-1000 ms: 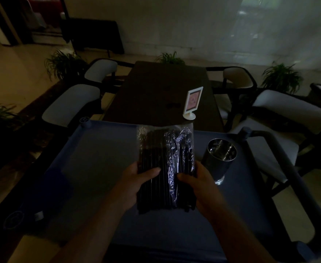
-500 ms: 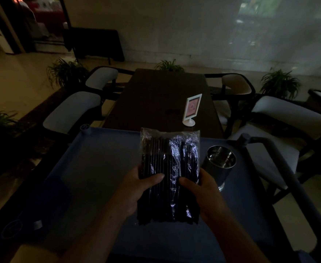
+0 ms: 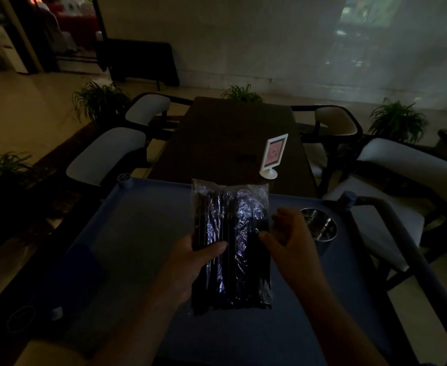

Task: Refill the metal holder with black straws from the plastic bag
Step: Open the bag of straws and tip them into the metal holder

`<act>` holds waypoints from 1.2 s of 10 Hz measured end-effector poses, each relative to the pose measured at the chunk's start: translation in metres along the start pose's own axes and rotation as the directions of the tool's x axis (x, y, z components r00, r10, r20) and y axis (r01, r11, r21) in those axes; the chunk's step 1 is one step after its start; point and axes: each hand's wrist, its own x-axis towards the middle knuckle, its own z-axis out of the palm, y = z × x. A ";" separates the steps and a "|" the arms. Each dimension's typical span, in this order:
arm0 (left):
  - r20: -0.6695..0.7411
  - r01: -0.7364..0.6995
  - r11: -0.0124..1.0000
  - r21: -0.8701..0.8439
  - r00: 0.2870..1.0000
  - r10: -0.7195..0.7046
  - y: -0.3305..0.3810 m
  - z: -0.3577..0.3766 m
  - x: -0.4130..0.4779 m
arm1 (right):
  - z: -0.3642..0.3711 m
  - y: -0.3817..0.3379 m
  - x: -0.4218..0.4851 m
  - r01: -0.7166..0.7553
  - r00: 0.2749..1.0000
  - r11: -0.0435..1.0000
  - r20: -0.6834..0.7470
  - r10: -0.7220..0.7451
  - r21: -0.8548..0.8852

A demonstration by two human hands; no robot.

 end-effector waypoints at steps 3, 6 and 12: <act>-0.091 0.020 0.968 0.249 0.996 0.003 0.006 0.006 -0.002 | 0.060 -0.060 -0.001 0.505 0.853 0.607 0.243 -0.463 -0.614; -0.252 0.121 0.797 0.591 0.967 0.041 0.007 0.019 -0.007 | 0.097 -0.054 0.010 0.442 0.885 0.523 0.257 -0.389 -0.729; -0.236 0.070 0.816 0.574 0.968 0.083 0.018 0.042 -0.016 | 0.086 -0.056 0.008 0.410 0.900 0.685 0.146 -0.411 -0.602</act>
